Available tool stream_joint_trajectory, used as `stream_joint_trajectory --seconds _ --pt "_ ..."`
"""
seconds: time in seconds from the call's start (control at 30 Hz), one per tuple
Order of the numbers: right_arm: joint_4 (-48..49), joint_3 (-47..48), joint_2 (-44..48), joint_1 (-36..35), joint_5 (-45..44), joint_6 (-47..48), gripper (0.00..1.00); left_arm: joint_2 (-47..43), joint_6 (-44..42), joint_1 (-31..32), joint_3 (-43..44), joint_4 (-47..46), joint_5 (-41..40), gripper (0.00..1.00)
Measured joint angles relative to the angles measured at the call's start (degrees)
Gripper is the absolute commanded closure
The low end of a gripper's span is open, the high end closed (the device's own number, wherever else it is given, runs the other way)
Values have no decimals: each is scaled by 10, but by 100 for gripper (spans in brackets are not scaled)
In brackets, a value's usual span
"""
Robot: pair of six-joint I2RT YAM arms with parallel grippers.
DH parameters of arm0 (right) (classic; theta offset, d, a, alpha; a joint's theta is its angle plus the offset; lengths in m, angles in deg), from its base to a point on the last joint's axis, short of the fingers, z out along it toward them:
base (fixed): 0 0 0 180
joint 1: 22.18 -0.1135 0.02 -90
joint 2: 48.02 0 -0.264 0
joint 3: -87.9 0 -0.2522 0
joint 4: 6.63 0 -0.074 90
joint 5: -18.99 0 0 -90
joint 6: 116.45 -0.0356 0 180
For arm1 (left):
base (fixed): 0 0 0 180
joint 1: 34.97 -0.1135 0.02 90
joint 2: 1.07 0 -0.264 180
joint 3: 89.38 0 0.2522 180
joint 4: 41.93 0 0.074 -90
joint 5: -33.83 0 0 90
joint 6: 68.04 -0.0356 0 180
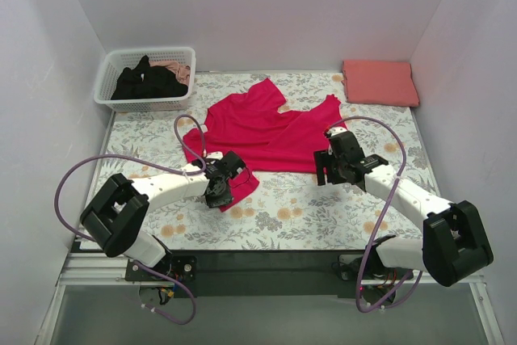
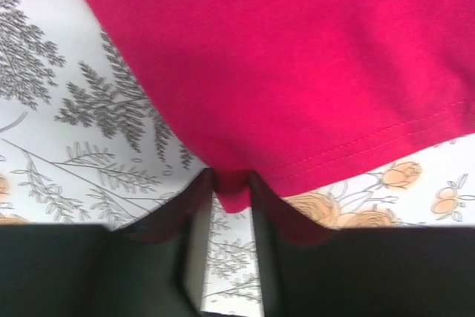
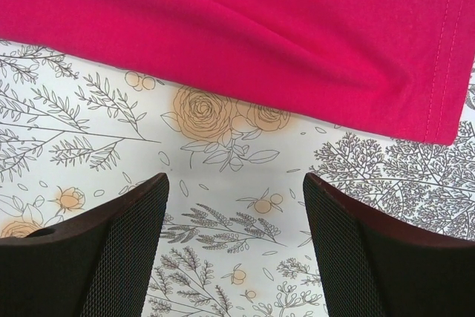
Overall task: Fold and stack the t-shirts
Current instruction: Flatten the tshirt out
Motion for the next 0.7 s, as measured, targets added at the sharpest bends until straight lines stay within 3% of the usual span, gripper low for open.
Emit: stream_joint_trajectory --seconds 0.03,0.07,0.27,0.4,0.53,0.7 --pt "0 -1 0 2 1 0 21 1 0 2 0 -3 -1 97" --pt "0 -2 0 3 1 0 21 1 4 4 0 -8 0 100" --pt "2 -7 0 26 3 -5 23 -10 3 7 -8 -15 -7 100" --pt "5 -24 3 79 9 -19 27 -13 -11 2 -6 10 -31 100" --pt "8 -38 17 150 20 -43 32 -29 -44 -28 1 35 -51 100" --pt "24 -41 23 200 38 -73 42 -116 -89 -76 13 40 -60 100"
